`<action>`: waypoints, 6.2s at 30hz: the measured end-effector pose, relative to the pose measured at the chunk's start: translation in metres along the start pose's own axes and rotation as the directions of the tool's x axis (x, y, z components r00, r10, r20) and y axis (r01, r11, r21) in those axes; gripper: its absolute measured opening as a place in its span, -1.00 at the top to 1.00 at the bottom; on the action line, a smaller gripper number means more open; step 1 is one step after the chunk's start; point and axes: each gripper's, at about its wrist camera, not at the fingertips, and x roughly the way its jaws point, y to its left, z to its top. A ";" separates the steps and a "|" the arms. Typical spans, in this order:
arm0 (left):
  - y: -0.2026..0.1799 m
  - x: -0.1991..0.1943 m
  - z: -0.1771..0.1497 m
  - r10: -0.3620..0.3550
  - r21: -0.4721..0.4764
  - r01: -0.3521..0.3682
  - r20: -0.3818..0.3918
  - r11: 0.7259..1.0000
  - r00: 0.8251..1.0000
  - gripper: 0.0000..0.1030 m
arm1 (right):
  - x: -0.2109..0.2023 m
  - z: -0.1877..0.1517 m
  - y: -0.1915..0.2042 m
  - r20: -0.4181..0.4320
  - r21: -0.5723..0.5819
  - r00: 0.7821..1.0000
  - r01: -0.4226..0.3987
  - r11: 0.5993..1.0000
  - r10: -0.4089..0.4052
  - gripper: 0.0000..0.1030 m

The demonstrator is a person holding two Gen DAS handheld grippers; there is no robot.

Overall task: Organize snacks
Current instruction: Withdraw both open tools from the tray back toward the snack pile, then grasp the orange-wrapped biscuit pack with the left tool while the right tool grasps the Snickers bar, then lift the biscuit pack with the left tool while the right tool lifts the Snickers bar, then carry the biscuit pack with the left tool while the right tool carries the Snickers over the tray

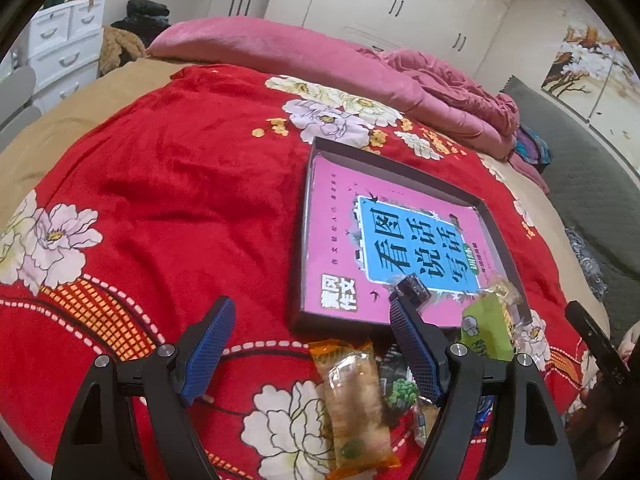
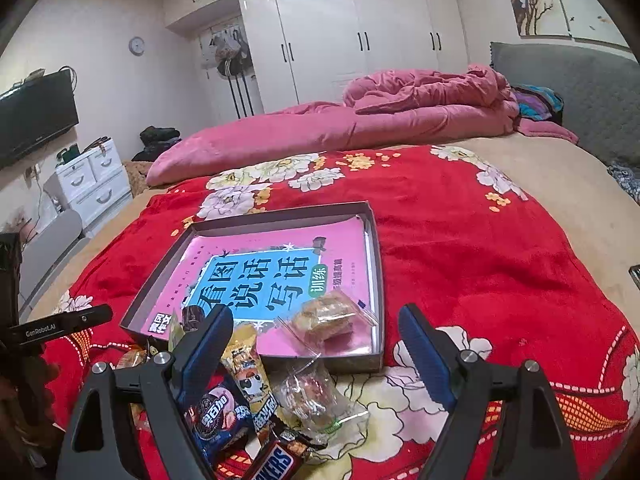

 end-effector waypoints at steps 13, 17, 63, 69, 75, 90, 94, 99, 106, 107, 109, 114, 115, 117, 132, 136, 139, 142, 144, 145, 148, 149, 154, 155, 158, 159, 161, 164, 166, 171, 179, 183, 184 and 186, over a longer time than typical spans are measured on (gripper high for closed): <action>-0.002 -0.006 -0.009 0.005 0.016 -0.004 -0.018 1.000 1.000 -0.57 | -0.007 -0.020 -0.005 -0.051 0.032 0.999 0.022 0.999 -0.020 -0.65; -0.004 -0.008 -0.013 0.006 0.023 -0.006 -0.022 1.000 1.000 -0.57 | -0.010 -0.026 -0.001 -0.061 0.027 0.998 0.012 1.000 -0.010 -0.65; -0.030 -0.010 -0.060 0.036 0.175 -0.015 -0.120 0.984 0.992 -0.57 | -0.005 -0.074 0.015 -0.225 0.025 0.974 -0.014 1.000 0.019 -0.64; -0.043 -0.001 -0.069 0.087 0.238 -0.051 -0.144 0.970 0.986 -0.57 | -0.001 -0.078 0.012 -0.250 0.047 0.967 -0.025 0.999 0.036 -0.42; -0.036 0.007 -0.069 0.115 0.219 -0.078 -0.162 0.973 0.980 -0.57 | 0.006 -0.083 0.021 -0.282 0.027 0.956 -0.075 0.997 0.079 0.05; -0.019 0.008 -0.063 0.145 0.145 -0.123 -0.152 0.982 0.978 -0.30 | 0.005 -0.080 0.012 -0.268 0.063 0.961 -0.053 0.997 0.068 0.30; -0.018 0.010 -0.063 0.144 0.144 -0.122 -0.156 0.982 0.977 -0.30 | 0.008 -0.081 0.015 -0.280 0.050 0.958 -0.055 0.997 0.067 0.30; -0.018 0.016 -0.062 0.140 0.141 -0.117 -0.166 0.983 0.976 -0.30 | 0.014 -0.083 0.017 -0.297 0.045 0.952 -0.060 0.997 0.071 0.30; -0.021 0.028 -0.059 0.164 0.151 -0.137 -0.177 0.979 0.970 -0.30 | 0.020 -0.085 0.020 -0.317 0.042 0.944 -0.086 0.995 0.095 0.32; -0.021 0.029 -0.059 0.167 0.153 -0.140 -0.176 0.978 0.970 -0.30 | 0.020 -0.085 0.019 -0.313 0.049 0.944 -0.092 0.995 0.103 0.38; -0.021 0.031 -0.058 0.167 0.156 -0.140 -0.176 0.978 0.970 -0.30 | 0.019 -0.083 0.018 -0.305 0.059 0.945 -0.104 0.993 0.117 0.41; -0.018 0.032 -0.055 0.152 0.155 -0.125 -0.177 0.980 0.972 -0.17 | 0.012 -0.081 0.019 -0.283 0.060 0.950 -0.118 0.991 0.130 0.43; -0.017 0.031 -0.055 0.149 0.152 -0.123 -0.175 0.981 0.973 -0.10 | 0.010 -0.080 0.019 -0.274 0.063 0.953 -0.118 0.991 0.131 0.43; -0.014 0.029 -0.054 0.138 0.141 -0.114 -0.175 0.984 0.975 0.14 | 0.006 -0.077 0.018 -0.256 0.073 0.957 -0.120 0.990 0.135 0.43; -0.012 0.006 -0.050 0.053 0.104 -0.037 -0.154 0.994 0.987 0.34 | -0.010 -0.060 0.007 -0.189 0.110 0.975 -0.101 0.989 0.121 0.43; -0.017 -0.004 -0.047 0.042 0.108 -0.028 -0.132 0.994 0.990 0.34 | -0.014 -0.054 0.002 -0.168 0.130 0.979 -0.098 0.987 0.120 0.43; -0.020 -0.008 -0.043 0.035 0.107 -0.022 -0.123 0.994 0.992 0.34 | -0.016 -0.050 -0.001 -0.158 0.135 0.980 -0.099 0.986 0.120 0.43; -0.023 -0.012 -0.041 0.032 0.107 -0.021 -0.110 0.994 0.993 0.34 | -0.018 -0.047 -0.002 -0.151 0.138 0.981 -0.101 0.985 0.122 0.43; -0.024 -0.015 -0.040 0.027 0.100 -0.017 -0.100 0.995 0.995 0.34 | -0.018 -0.045 -0.002 -0.146 0.138 0.982 -0.102 0.985 0.122 0.43; -0.024 -0.017 -0.040 0.027 0.099 -0.018 -0.094 0.995 0.995 0.34 | -0.019 -0.044 -0.002 -0.143 0.137 0.982 -0.104 0.985 0.124 0.43; -0.025 -0.021 -0.039 0.016 0.093 -0.008 -0.076 0.996 0.997 0.34 | -0.020 -0.040 0.000 -0.136 0.126 0.983 -0.105 0.986 0.122 0.43; -0.025 -0.022 -0.038 0.011 0.092 -0.004 -0.072 0.996 0.997 0.34 | -0.021 -0.038 0.001 -0.134 0.121 0.983 -0.106 0.987 0.122 0.43; -0.030 -0.022 -0.035 0.003 0.101 0.003 -0.055 0.995 0.999 0.34 | -0.022 -0.032 0.004 -0.119 0.105 0.986 -0.105 0.989 0.118 0.43; -0.031 -0.022 -0.034 -0.004 0.097 0.009 -0.052 0.995 0.999 0.34 | -0.021 -0.031 0.005 -0.118 0.108 0.986 -0.106 0.988 0.118 0.43; -0.034 -0.022 -0.032 -0.020 0.087 0.024 -0.049 0.996 0.999 0.34 | -0.021 -0.029 0.007 -0.114 0.108 0.986 -0.111 0.988 0.123 0.43; -0.035 -0.022 -0.031 -0.024 0.088 0.028 -0.045 0.996 0.999 0.34 | -0.020 -0.027 0.009 -0.112 0.104 0.986 -0.113 0.988 0.125 0.43; -0.038 -0.023 -0.030 -0.023 0.097 0.027 -0.036 0.995 0.999 0.34 | -0.019 -0.024 0.014 -0.110 0.093 0.986 -0.118 0.989 0.128 0.43; -0.040 -0.023 -0.029 -0.023 0.107 0.026 -0.030 0.994 0.999 0.34 | -0.018 -0.018 0.019 -0.103 0.090 0.985 -0.126 0.988 0.135 0.43; -0.039 -0.022 -0.028 -0.025 0.106 0.027 -0.027 0.994 0.999 0.34 | -0.018 -0.012 0.023 -0.097 0.084 0.986 -0.128 0.988 0.136 0.43; -0.036 -0.020 -0.026 -0.039 0.090 0.041 -0.026 0.995 0.999 0.34 | -0.020 -0.003 0.027 -0.075 0.060 0.990 -0.116 0.991 0.121 0.43; -0.041 -0.014 -0.025 -0.067 0.097 0.069 -0.024 0.993 0.997 0.34 | -0.015 -0.003 0.013 -0.064 0.123 0.990 -0.121 0.985 0.129 0.43; -0.046 -0.009 -0.022 -0.064 0.113 0.066 -0.019 0.991 0.998 0.34 | -0.009 -0.005 0.013 -0.070 0.116 0.989 -0.124 0.985 0.132 0.43; -0.046 -0.008 -0.021 -0.062 0.115 0.064 -0.019 0.991 0.998 0.34 | -0.008 -0.005 0.013 -0.066 0.111 0.989 -0.128 0.986 0.136 0.43; -0.047 -0.005 -0.019 -0.067 0.109 0.069 -0.022 0.992 0.998 0.34 | -0.005 -0.005 0.013 -0.063 0.108 0.988 -0.131 0.986 0.138 0.43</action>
